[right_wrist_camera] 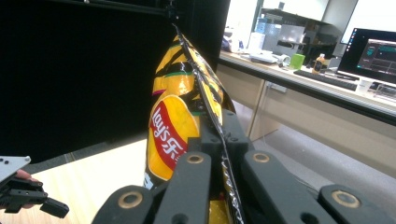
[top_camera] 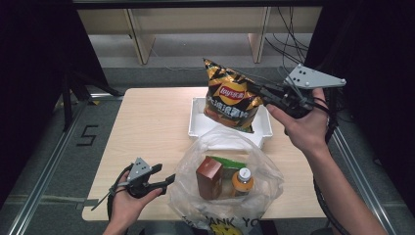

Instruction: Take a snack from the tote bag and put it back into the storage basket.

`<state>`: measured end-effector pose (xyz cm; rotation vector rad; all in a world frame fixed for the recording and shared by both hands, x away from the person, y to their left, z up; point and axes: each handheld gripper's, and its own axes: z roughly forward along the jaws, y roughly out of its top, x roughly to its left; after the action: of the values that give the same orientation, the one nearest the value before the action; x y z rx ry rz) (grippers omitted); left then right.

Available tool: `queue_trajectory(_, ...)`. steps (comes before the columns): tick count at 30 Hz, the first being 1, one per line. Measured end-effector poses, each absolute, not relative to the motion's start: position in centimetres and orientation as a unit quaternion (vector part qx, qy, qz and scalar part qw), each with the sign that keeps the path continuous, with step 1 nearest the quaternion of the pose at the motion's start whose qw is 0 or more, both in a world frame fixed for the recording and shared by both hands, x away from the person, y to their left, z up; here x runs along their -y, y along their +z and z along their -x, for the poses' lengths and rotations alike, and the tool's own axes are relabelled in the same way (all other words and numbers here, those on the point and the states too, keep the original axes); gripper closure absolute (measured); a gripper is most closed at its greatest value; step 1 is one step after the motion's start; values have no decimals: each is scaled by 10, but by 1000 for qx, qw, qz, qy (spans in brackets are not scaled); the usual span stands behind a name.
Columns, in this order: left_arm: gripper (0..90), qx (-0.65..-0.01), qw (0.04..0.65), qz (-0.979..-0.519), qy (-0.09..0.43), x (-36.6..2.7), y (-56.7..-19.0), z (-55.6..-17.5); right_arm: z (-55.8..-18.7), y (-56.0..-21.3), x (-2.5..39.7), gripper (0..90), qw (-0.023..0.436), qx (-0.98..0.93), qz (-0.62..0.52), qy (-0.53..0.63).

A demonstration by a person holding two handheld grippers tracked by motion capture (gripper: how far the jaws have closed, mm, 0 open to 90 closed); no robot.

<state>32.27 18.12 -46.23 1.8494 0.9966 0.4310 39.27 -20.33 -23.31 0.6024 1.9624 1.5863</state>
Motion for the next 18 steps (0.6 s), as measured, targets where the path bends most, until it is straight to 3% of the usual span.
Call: queue_trajectory(18, 363, -411, 485, -750, 184, -182, -460, -321, -414, -232, 210, 900, 291, -729, -240, 572)
